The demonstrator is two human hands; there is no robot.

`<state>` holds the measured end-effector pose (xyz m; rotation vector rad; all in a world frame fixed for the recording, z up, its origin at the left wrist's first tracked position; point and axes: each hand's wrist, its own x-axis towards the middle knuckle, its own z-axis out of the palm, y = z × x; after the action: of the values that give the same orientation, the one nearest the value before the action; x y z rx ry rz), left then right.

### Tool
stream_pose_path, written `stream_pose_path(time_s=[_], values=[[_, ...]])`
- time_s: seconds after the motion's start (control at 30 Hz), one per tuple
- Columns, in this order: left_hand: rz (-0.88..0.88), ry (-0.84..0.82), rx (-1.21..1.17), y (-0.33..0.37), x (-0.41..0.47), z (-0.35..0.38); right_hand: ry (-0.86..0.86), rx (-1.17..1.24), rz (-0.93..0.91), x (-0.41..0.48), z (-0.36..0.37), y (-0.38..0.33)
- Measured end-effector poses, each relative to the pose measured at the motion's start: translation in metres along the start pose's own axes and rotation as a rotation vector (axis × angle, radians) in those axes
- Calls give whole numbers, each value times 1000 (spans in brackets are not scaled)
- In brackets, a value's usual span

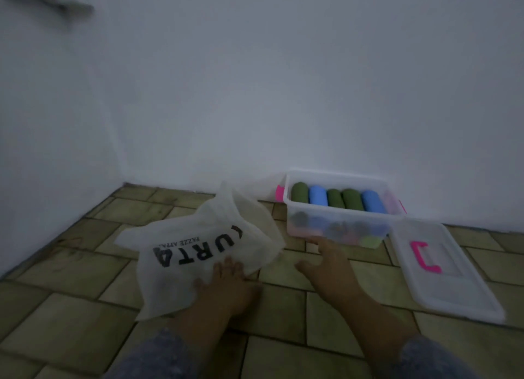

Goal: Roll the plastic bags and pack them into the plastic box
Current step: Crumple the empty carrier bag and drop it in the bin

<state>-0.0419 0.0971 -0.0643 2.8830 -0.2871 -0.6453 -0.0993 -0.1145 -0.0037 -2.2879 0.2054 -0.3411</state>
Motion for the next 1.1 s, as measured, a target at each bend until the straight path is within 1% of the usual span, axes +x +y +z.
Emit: stream_pose_path(time_s=[0.03,0.07,0.13,0.2,0.23,0.27,0.3,0.33,0.37,0.4,0.43,0.47,0.5,0.53,0.57,0.6,0.67,0.7,0.73,0.77,0.8,0.83,0.87,0.93,1.0,1.07,1.1], values=[[40,-37,23,-3,-14,8,-75,40,80,-6,5,-3],[79,-75,47,-5,-28,17,-148,93,123,-12,10,-6],[167,-158,88,-1,-55,31,-244,174,143,-23,21,-13],[230,-200,128,9,-79,33,-231,166,221,-31,30,-17],[243,-190,143,14,-88,32,-195,170,311,-33,31,-17],[240,-147,149,19,-96,32,-146,192,410,-33,27,-14],[221,-37,144,21,-102,29,-104,217,494,-33,21,-9],[171,166,131,19,-106,24,-86,238,544,-33,12,-2],[89,429,106,13,-110,17,-97,246,571,-34,1,5],[-24,621,43,3,-111,8,-119,241,580,-37,-10,12],[-130,733,-77,-7,-109,-2,-132,231,580,-41,-21,18],[-215,712,-272,-15,-106,-14,-135,218,574,-44,-31,22],[-262,605,-541,-18,-103,-24,-130,188,563,-46,-40,26],[-260,480,-815,-14,-101,-31,-114,137,542,-48,-46,27],[-242,343,-1039,-2,-100,-34,-85,78,515,-48,-52,27],[-232,244,-1179,12,-99,-32,-45,26,481,-49,-55,26],[-285,127,-1329,39,-95,-30,37,-82,364,-51,-55,19],[-318,32,-1413,51,-92,-31,71,-133,282,-56,-51,14],[-317,-109,-1529,62,-91,-34,89,-163,191,-61,-43,8],[-298,-255,-1646,72,-93,-37,72,-192,97,-68,-34,0],[-282,-353,-1734,80,-93,-39,16,-239,7,-77,-22,-8],[-262,-399,-1755,85,-93,-38,-64,-304,-73,-85,-10,-15],[-238,-416,-1740,89,-93,-35,-130,-343,-120,-93,1,-19],[-202,-411,-1705,87,-88,-30,-203,-363,-102,-102,13,-16],[-185,-359,-1732,82,-81,-27,-305,-463,-103,-107,18,-2],[-207,-221,-1734,80,-70,-28,-415,-537,-128,-112,20,13],[-240,-108,-1683,81,-65,-29,-445,-533,-143,-114,21,18]])
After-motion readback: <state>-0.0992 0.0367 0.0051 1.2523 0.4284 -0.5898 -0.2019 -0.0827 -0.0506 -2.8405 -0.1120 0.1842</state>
